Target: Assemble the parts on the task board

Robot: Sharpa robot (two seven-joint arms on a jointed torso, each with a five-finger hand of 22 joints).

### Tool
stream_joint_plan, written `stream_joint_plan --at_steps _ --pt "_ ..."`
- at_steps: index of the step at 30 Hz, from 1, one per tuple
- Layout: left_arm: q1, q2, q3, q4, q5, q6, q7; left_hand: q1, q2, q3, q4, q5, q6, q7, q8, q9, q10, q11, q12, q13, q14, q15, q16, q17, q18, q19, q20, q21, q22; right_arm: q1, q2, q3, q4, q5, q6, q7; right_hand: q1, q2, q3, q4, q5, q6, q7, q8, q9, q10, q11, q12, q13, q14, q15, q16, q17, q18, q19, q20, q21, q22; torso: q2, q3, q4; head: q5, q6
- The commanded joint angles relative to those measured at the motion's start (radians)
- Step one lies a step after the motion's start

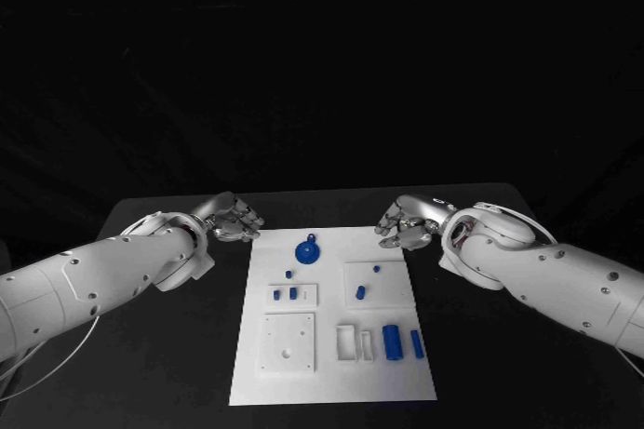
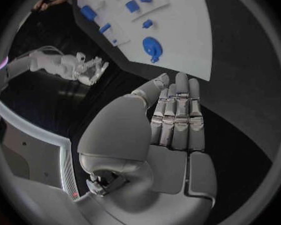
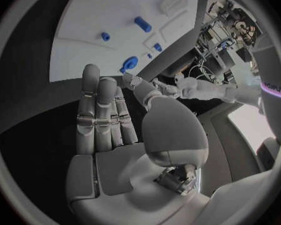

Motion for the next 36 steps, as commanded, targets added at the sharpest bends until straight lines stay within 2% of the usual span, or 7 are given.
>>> stream_joint_plan --at_steps 1,5,10,12,13,14,36 --pt "0.012 -0.016 0.002 0.033 0.339 0.065 0.089 -0.014 -0.001 -0.012 0.015 -0.004 -0.007 0.001 -0.001 0.001 -0.017 0.004 0.004 0.001 -0.018 0.024 -0.107 -0.039 -0.017 -0.031 0.021 -0.064 -0.057 -0.008 -0.001 -0.01 0.017 -0.176 0.038 -0.037 -0.01 -0.006 -0.01 0.006 -0.012 -0.004 0.003 0.002 0.0 -0.015 0.003 -0.005 0.0 0.007 0.001 0.001 0.0 -0.005 0.036 -0.002 0.004 -0.002 0.0 -0.0007 0.0016 0.003 0.004" --pt "0.024 -0.041 0.003 0.082 0.489 0.079 0.128 -0.013 0.002 -0.058 0.039 -0.011 -0.019 0.002 -0.001 0.001 -0.055 0.017 0.006 0.001 0.005 0.057 -0.316 -0.07 -0.022 -0.054 0.061 -0.152 -0.214 -0.016 0.004 -0.037 0.03 -0.233 0.006 -0.056 0.006 -0.024 -0.055 0.014 -0.094 -0.045 0.008 0.003 -0.001 -0.052 0.011 -0.004 0.0 0.013 0.007 -0.002 -0.004 -0.002 0.039 0.004 0.002 -0.013 0.002 -0.0004 0.0017 0.007 0.007" --pt "0.033 -0.052 0.004 0.117 0.565 0.078 0.155 0.019 0.023 -0.209 0.062 -0.021 -0.047 -0.004 -0.001 0.0 -0.132 0.03 0.007 0.001 -0.037 0.099 -0.463 -0.069 -0.009 -0.064 0.107 -0.15 -0.512 -0.023 0.015 -0.067 0.037 -0.284 -0.008 -0.081 0.047 -0.022 -0.122 0.047 -0.1 -0.055 0.008 0.002 -0.001 -0.061 0.013 -0.005 -0.001 0.02 0.008 -0.012 -0.011 0.001 0.039 0.007 0.014 -0.047 0.002 -0.0028 0.0027 0.013 0.007" --pt "0.035 -0.053 0.004 0.126 0.576 0.074 0.162 0.048 0.055 -0.293 0.06 -0.02 -0.049 -0.005 -0.001 0.0 -0.133 0.031 0.008 0.001 -0.056 0.104 -0.461 -0.065 0.002 -0.023 0.117 -0.143 -0.745 -0.024 0.019 -0.075 0.037 -0.307 -0.019 -0.089 0.049 -0.023 -0.121 0.051 -0.104 -0.055 0.009 0.002 -0.001 -0.059 0.012 -0.005 -0.001 0.022 0.008 -0.012 -0.011 0.001 0.039 0.007 0.019 -0.056 0.002 -0.0023 0.0006 0.018 0.007" --pt "0.035 -0.054 0.004 0.13 0.579 0.073 0.165 0.048 0.055 -0.293 0.06 -0.02 -0.049 -0.005 -0.001 0.0 -0.133 0.031 0.008 0.001 -0.056 0.104 -0.461 -0.065 0.002 -0.023 0.117 -0.143 -0.745 -0.025 0.021 -0.078 0.036 -0.317 -0.023 -0.093 0.051 -0.023 -0.118 0.05 -0.111 -0.054 0.008 0.002 -0.001 -0.057 0.012 -0.005 -0.001 0.023 0.008 -0.012 -0.011 0.0 0.039 0.007 0.021 -0.059 0.003 -0.0023 0.0006 0.02 0.007" --pt "0.036 -0.055 0.004 0.134 0.583 0.071 0.168 0.034 0.063 -0.295 0.034 -0.019 -0.044 -0.005 -0.002 0.0 -0.136 0.034 0.007 0.0 -0.052 0.102 -0.46 -0.073 -0.018 0.042 0.105 -0.129 -1.041 -0.026 0.023 -0.08 0.036 -0.325 -0.024 -0.097 0.051 -0.025 -0.116 0.05 -0.12 -0.052 0.007 0.002 -0.001 -0.056 0.012 -0.005 -0.001 0.023 0.009 -0.012 -0.011 0.0 0.039 0.007 0.023 -0.061 0.003 -0.002 0.0008 0.021 0.006" --pt "0.037 -0.063 0.004 0.181 0.637 0.041 0.197 0.041 0.064 -0.298 0.043 -0.012 -0.037 0.011 0.0 0.001 -0.15 0.05 0.008 0.001 -0.055 0.107 -0.46 -0.071 -0.005 0.056 0.109 -0.131 -1.052 -0.05 0.084 -0.101 -0.032 -0.403 -0.06 -0.178 0.012 -0.05 0.182 0.044 -0.219 -0.023 0.0 0.003 0.0 -0.017 0.002 -0.006 -0.001 0.035 0.001 -0.009 -0.004 -0.002 0.035 -0.001 0.073 -0.078 0.003 0.0005 0.0015 0.026 -0.002"
